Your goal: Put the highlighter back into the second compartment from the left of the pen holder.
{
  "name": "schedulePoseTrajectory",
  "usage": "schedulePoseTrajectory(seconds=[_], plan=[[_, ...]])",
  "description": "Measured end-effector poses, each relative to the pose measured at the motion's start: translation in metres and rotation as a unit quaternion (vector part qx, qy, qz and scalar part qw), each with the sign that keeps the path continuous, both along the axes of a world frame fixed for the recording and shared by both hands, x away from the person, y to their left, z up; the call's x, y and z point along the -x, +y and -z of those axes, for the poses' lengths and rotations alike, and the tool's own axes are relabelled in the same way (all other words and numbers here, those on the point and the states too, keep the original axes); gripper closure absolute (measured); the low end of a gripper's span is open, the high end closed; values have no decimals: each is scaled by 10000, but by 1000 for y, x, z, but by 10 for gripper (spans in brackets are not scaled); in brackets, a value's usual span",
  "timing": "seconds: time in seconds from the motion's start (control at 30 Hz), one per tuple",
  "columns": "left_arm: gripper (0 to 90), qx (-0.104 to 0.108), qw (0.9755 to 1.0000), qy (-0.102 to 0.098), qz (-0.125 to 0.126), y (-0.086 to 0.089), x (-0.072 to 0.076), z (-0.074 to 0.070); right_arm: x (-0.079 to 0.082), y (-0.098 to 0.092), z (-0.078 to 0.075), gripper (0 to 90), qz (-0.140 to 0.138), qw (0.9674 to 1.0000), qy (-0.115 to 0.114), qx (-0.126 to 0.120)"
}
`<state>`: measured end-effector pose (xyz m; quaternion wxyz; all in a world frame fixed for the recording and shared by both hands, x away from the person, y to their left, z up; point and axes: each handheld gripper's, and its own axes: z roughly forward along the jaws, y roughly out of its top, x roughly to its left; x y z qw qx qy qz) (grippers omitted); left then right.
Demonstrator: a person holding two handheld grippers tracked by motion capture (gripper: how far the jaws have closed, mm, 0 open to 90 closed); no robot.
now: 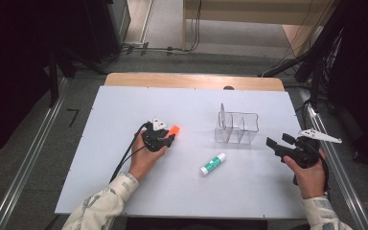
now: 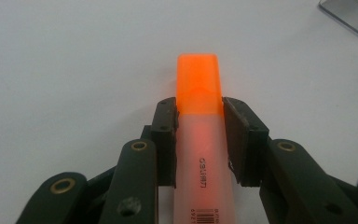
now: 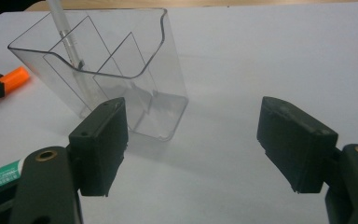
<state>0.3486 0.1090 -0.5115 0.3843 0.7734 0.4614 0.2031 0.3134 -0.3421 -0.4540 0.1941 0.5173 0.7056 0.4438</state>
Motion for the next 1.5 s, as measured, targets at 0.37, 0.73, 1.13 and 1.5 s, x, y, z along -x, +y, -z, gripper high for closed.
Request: schedulePoseTrajectory(seconds=[0.37, 0.73, 1.13, 1.5], plan=[[679, 153, 9999, -73, -31, 1, 1, -4, 0, 1, 0, 232, -13, 10000, 16, 5], [679, 392, 9991, -168, -9, -1, 6, -13, 0, 1, 1, 232, -8, 10000, 37, -2], [679, 626, 9977, -233, 106, -7, 12, -22, 1, 3, 0, 232, -57, 10000, 24, 5], [679, 801, 9961, -352, 144, -11, 16, -30, 3, 9, 0, 232, -177, 9998, 20, 4]])
